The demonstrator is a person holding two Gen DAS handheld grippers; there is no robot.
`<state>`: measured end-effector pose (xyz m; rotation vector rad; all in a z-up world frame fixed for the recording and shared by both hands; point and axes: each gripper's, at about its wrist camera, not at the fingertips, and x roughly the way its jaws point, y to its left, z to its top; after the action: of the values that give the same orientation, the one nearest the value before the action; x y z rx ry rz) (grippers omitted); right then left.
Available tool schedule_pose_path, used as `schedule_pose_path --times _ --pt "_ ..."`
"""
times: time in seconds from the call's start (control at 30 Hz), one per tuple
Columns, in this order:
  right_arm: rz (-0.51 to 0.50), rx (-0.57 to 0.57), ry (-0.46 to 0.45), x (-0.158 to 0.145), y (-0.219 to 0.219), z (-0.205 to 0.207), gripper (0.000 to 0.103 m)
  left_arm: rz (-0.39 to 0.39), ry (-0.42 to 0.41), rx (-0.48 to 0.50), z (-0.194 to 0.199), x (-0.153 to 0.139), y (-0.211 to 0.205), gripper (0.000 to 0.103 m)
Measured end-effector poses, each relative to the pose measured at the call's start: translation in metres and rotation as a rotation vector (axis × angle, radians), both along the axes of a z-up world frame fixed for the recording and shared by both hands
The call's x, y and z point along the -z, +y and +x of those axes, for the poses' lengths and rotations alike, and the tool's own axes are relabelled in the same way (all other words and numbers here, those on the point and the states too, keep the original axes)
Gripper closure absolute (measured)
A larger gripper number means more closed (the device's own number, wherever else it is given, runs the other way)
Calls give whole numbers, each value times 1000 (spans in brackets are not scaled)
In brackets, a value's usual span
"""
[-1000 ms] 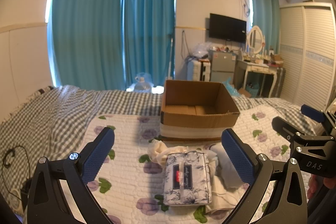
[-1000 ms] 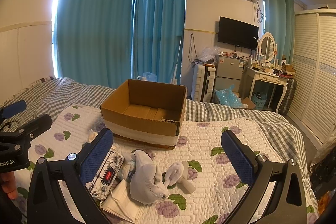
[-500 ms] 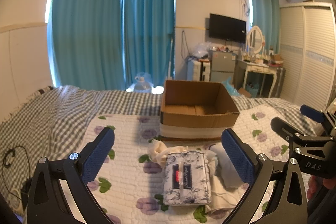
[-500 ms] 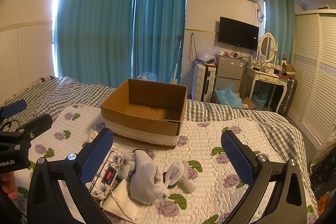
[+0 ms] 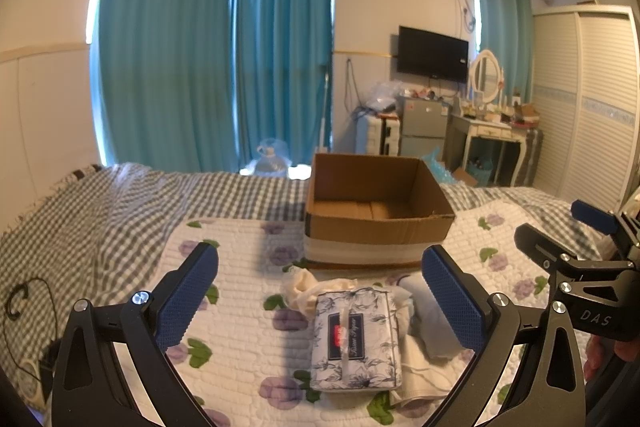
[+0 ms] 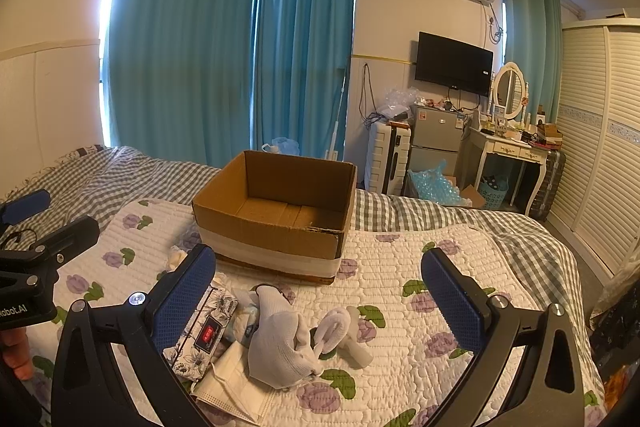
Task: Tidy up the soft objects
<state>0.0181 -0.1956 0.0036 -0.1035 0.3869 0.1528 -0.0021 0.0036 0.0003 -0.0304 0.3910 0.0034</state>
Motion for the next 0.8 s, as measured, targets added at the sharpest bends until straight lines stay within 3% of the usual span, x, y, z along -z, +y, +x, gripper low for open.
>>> schedule_pose_path --times 0.63,0.8 --pt "-35 3 -12 -11 -3 -4 0 -8 -1 37 -4 -8 -4 0" --pt "-22 9 75 0 -11 10 0 -1 47 56 4 3 -8 0"
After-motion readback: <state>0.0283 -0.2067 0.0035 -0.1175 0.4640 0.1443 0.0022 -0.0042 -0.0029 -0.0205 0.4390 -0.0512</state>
